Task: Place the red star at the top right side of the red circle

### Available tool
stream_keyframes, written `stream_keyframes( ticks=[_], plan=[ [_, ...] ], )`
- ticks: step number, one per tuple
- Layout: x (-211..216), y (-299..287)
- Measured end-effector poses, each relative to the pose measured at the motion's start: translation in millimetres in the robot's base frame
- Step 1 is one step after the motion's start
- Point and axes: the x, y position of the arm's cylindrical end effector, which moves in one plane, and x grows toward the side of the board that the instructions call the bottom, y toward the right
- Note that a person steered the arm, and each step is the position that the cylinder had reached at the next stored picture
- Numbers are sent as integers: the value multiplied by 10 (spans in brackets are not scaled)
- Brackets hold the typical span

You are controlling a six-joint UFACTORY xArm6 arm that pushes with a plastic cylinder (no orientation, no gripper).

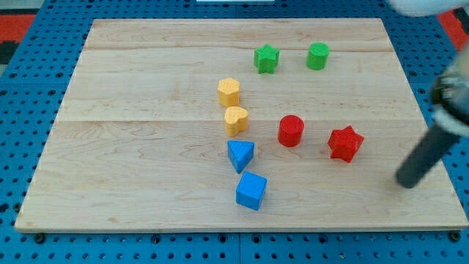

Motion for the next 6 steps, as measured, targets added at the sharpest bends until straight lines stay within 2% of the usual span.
stream_keyframes(
  ticks=[1,2,4,6],
  plan=[
    [-277,-386],
    [-520,-523],
    [-440,-197],
    [-995,-1016]
  ],
)
